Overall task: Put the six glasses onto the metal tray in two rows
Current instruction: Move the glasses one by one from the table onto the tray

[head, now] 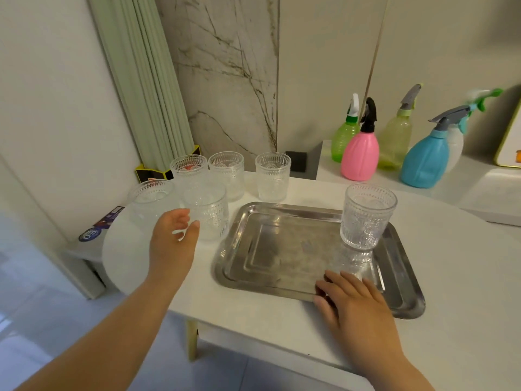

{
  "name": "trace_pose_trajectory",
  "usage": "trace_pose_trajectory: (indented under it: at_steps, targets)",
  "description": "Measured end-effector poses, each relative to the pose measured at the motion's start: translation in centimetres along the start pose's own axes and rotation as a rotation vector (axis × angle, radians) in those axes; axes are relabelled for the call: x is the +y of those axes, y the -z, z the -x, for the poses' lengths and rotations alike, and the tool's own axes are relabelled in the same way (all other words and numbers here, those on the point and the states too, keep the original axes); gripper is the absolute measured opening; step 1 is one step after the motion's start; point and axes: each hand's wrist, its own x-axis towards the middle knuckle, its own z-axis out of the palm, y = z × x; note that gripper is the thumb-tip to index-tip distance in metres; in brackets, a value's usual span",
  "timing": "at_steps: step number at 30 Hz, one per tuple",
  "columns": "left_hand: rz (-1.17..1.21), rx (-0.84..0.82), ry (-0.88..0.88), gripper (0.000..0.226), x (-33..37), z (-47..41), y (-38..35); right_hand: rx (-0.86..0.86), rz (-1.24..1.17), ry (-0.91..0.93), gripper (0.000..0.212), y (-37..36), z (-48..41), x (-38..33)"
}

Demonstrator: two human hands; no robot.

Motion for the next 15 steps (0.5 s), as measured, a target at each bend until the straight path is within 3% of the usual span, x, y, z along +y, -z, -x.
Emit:
trace_pose_trajectory:
  at_steps: [7, 15]
  targets:
    - [0.077, -0.041, 0.173, 0.078, -0.9, -1.2, -1.3, -0.041, 0.059, -0.012, 0.032, 0.0, 0.1, 0.0]
    - [0.066, -0.074, 0.143, 0.093, -0.7, -3.7, -3.5, -0.019, 0.065, -0.005, 0.03, -0.4, 0.1, 0.3]
